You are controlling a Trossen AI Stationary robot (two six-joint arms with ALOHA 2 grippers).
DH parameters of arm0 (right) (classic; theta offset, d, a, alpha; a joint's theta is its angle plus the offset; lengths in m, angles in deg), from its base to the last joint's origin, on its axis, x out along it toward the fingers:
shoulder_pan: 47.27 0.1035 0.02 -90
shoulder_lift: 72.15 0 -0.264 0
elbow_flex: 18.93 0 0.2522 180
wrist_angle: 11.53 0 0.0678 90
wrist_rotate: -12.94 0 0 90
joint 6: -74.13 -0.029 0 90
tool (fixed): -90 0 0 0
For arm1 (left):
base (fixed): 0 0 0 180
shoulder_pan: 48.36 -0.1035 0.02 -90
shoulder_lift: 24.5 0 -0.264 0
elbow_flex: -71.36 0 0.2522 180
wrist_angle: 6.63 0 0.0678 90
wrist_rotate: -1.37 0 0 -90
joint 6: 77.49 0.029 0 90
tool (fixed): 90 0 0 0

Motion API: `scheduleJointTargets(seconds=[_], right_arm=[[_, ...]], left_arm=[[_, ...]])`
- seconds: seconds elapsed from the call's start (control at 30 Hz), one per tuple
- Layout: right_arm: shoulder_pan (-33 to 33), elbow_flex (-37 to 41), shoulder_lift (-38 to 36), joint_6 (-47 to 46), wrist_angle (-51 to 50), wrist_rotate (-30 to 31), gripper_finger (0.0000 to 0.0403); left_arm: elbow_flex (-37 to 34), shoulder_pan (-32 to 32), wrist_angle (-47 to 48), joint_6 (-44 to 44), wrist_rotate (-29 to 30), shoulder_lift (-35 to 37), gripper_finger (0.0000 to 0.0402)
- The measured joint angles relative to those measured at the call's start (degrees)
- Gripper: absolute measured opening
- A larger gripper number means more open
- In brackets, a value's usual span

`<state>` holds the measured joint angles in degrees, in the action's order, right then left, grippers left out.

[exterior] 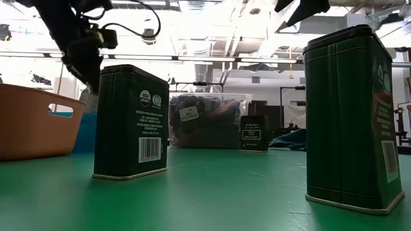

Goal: Sort spices by type
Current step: Put the white spice bottle into the blue bin, then put the bottom left black spice can into the orange bin

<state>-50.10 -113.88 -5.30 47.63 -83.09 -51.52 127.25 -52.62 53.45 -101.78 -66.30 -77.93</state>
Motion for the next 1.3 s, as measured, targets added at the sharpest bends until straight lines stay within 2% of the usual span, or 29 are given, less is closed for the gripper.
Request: scheduleJointTargets(seconds=[0.17, 0.47, 0.67, 0.93, 1.03, 1.13, 1.3], right_arm=[[0.00, 0.00, 0.00, -0.35, -0.02, -0.13, 0.0360], [0.00, 0.00, 0.01, -0.46, -0.02, -0.15, 0.0360], [0.00, 0.00, 0.00, -0.24, -0.04, -0.35, 0.0360], [0.00, 0.00, 0.00, 0.07, -0.16, -1.46, 0.0360], [-0.36, 0.00, 0.01, 0.90, -0.16, -1.57, 0.0360], [-1.16, 0.00, 0.02, 1.19, -0.15, -2.39, 0.0360], [-3.18, 0.00, 1.43, 3.72, -0.36, -5.60, 0.0360]], left_arm=[[-2.90, 1.00, -0.61, -1.60, 0.01, 0.02, 0.0217], [-4.81, 2.01, 0.25, -6.36, -2.15, 0.00, 0.0216], [-4.73, 2.03, 0.91, -8.13, -4.23, -0.02, 0.0245], [0.49, 2.01, 5.85, -8.44, -3.82, -0.02, 0.0292], [3.86, 2.03, 6.70, -4.93, -3.66, -0.02, 0.0296], [7.58, 2.69, 6.40, -2.25, -7.01, -0.10, 0.0296], [13.19, 5.86, 6.46, -2.03, -17.65, -1.18, 0.0296]])
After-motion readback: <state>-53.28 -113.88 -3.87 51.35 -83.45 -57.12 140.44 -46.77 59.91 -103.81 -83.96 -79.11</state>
